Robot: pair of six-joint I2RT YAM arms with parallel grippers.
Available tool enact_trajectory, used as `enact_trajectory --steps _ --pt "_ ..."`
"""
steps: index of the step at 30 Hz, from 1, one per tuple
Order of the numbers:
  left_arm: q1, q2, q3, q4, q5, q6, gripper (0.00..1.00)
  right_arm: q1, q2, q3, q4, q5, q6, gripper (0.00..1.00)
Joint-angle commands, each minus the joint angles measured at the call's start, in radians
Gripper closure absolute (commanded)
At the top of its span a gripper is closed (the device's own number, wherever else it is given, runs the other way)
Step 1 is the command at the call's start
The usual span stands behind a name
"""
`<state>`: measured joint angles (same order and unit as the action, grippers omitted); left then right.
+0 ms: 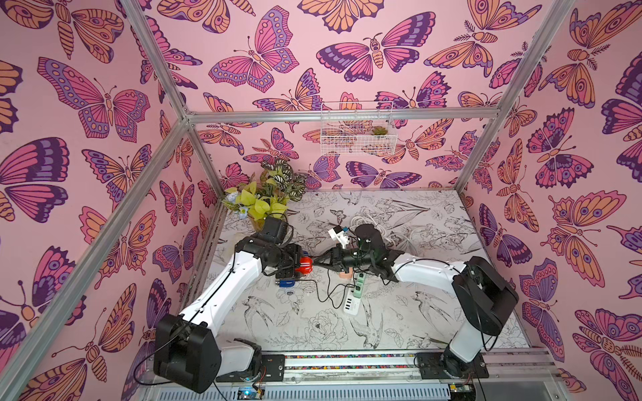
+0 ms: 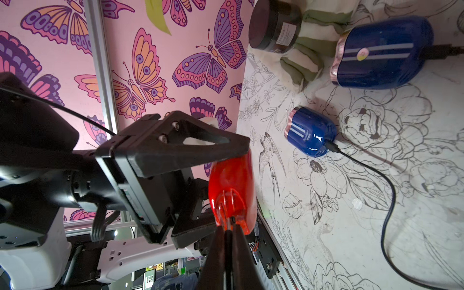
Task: Charge the electric shaver
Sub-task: Insert the charging cable into the electric shaver.
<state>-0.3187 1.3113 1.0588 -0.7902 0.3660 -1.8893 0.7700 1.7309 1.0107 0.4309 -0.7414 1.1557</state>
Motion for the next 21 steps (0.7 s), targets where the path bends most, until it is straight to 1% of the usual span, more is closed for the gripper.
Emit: enact_trajectory --steps 1,9,14,21 --pt "0.006 -0.002 0.003 -0.023 0.01 0.006 1.0 0.01 0.021 0.022 0.02 -0.002 0.012 1.0" --pt "0.006 -0.004 0.003 -0.018 0.011 0.001 1.0 0.01 0.04 0.02 0.022 -0.004 0.021 1.0" --pt "0.006 -0.001 0.0 -0.017 0.016 0.007 1.0 0.009 0.049 0.045 -0.026 -0.012 0.004 1.0" --pt "0.006 0.005 -0.001 -0.008 0.01 -0.001 1.0 0.015 0.021 0.049 -0.069 -0.012 -0.008 1.0"
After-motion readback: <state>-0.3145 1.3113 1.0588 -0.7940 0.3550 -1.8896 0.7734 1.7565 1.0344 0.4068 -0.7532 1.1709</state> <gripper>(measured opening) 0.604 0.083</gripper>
